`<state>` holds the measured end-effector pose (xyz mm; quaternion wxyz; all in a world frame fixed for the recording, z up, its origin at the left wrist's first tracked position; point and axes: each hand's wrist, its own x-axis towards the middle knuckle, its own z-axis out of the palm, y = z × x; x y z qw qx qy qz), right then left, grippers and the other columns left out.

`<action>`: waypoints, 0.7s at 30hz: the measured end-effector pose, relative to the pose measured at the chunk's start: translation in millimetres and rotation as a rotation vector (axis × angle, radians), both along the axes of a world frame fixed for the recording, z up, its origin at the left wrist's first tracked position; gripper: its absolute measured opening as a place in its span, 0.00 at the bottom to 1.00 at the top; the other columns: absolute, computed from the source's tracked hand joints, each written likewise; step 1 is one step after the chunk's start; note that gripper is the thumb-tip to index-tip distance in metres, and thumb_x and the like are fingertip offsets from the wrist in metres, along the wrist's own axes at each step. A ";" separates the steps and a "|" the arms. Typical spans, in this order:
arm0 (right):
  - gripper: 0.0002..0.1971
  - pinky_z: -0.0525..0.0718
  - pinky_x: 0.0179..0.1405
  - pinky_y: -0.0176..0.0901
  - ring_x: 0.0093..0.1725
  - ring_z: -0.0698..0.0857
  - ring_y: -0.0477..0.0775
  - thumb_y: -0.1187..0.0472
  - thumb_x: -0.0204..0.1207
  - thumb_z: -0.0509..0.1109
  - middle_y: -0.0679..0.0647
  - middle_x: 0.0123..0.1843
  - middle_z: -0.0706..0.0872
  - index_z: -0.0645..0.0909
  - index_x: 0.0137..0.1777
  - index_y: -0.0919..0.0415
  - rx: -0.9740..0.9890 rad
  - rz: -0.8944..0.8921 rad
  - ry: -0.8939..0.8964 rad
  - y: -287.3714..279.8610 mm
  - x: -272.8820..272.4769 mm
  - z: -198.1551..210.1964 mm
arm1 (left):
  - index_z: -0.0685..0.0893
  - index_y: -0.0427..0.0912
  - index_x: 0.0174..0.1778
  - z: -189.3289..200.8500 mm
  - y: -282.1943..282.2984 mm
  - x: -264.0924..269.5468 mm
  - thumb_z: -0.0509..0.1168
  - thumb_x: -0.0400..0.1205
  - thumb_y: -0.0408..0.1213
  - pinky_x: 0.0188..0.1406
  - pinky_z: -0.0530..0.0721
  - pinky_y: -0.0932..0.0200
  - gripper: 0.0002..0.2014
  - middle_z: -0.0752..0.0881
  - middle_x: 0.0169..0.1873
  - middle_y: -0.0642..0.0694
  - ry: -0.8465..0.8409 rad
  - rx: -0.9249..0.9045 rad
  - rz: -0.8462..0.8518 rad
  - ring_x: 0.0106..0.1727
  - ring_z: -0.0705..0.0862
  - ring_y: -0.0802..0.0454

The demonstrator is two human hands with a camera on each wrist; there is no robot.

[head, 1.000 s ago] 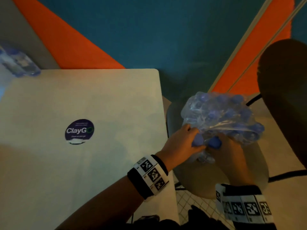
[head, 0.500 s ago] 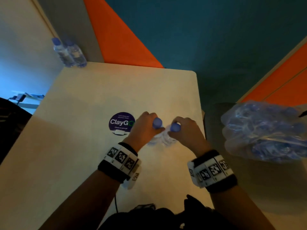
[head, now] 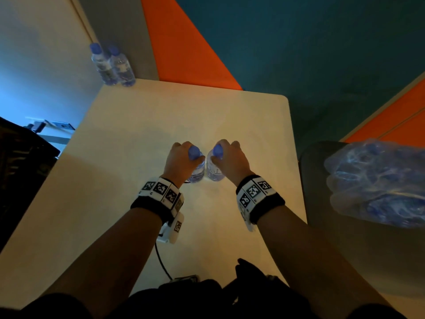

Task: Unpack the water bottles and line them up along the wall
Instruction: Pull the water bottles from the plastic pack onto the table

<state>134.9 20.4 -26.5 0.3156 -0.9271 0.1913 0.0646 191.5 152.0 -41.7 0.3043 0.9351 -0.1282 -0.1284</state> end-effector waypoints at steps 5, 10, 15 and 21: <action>0.33 0.81 0.59 0.56 0.60 0.81 0.71 0.51 0.77 0.68 0.67 0.70 0.69 0.59 0.80 0.54 0.026 0.002 0.089 -19.4 -12.2 9.2 | 0.68 0.45 0.73 26.6 -14.4 -19.1 0.74 0.71 0.49 0.62 0.76 0.40 0.36 0.70 0.66 0.35 -0.115 0.166 0.008 0.68 0.69 0.34; 0.28 0.78 0.65 0.54 0.64 0.79 0.69 0.51 0.78 0.66 0.66 0.71 0.70 0.65 0.76 0.57 0.059 -0.239 0.118 -77.3 -76.2 12.5 | 0.75 0.46 0.67 56.9 -67.1 -77.6 0.71 0.74 0.45 0.60 0.78 0.43 0.26 0.74 0.64 0.38 -0.299 0.028 -0.270 0.64 0.74 0.38; 0.22 0.77 0.68 0.51 0.68 0.79 0.64 0.54 0.77 0.66 0.64 0.69 0.80 0.75 0.69 0.62 0.028 -0.521 0.199 -156.5 -177.7 6.1 | 0.77 0.48 0.63 42.7 -145.1 -147.8 0.65 0.78 0.45 0.65 0.78 0.46 0.17 0.75 0.63 0.44 -0.136 0.099 -0.751 0.66 0.74 0.43; 0.20 0.79 0.62 0.58 0.62 0.83 0.69 0.54 0.77 0.62 0.71 0.60 0.85 0.81 0.60 0.70 -0.049 -0.654 0.095 -239.4 -269.1 19.9 | 0.79 0.38 0.62 31.7 -246.0 -221.6 0.66 0.78 0.42 0.61 0.79 0.46 0.18 0.77 0.62 0.36 -0.103 0.085 -1.156 0.65 0.76 0.37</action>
